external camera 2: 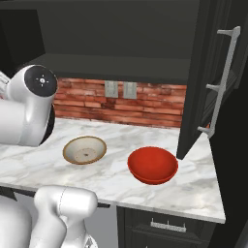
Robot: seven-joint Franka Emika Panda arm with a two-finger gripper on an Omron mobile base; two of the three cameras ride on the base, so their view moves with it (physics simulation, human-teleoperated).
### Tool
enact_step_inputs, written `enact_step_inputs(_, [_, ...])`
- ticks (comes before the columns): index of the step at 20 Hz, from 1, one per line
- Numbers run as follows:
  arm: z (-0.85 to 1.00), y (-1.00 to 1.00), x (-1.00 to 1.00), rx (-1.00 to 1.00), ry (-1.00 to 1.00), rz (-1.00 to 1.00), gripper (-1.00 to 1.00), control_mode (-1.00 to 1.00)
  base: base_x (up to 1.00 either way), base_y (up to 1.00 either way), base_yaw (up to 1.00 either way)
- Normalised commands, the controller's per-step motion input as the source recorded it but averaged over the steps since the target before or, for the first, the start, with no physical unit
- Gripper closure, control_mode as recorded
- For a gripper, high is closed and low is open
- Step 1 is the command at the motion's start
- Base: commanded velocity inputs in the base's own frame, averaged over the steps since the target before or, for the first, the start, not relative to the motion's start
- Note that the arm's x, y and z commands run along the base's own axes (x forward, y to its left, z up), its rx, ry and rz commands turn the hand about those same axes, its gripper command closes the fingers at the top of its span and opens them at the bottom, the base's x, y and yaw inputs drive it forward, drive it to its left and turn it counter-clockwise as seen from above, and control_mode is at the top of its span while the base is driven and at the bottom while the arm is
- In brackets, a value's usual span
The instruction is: Open the cabinet. Pick the bowls from the counter and place them in the cabinet. Then close the cabinet.
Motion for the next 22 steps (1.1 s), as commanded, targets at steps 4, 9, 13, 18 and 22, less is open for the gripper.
enact_step_inputs(4, [-0.07,-0.72,0.0,-0.23,0.15,-0.55,-1.0,-1.0,0.0,0.0,0.0])
enact_step_inputs(9, [-0.05,-0.92,0.0,-0.1,0.32,-0.57,-1.0,-1.0,0.0,0.0,0.0])
enact_step_inputs(13, [-0.15,-1.0,-0.02,0.0,0.2,-0.43,-1.0,-1.0,0.0,0.0,0.0])
enact_step_inputs(18, [-0.32,-0.79,-0.21,0.06,0.1,-0.28,-1.0,-1.0,0.0,0.0,0.0])
enact_step_inputs(22, [-0.81,-0.09,-0.45,0.0,-0.08,-0.18,-1.0,-1.0,0.0,0.0,0.0])
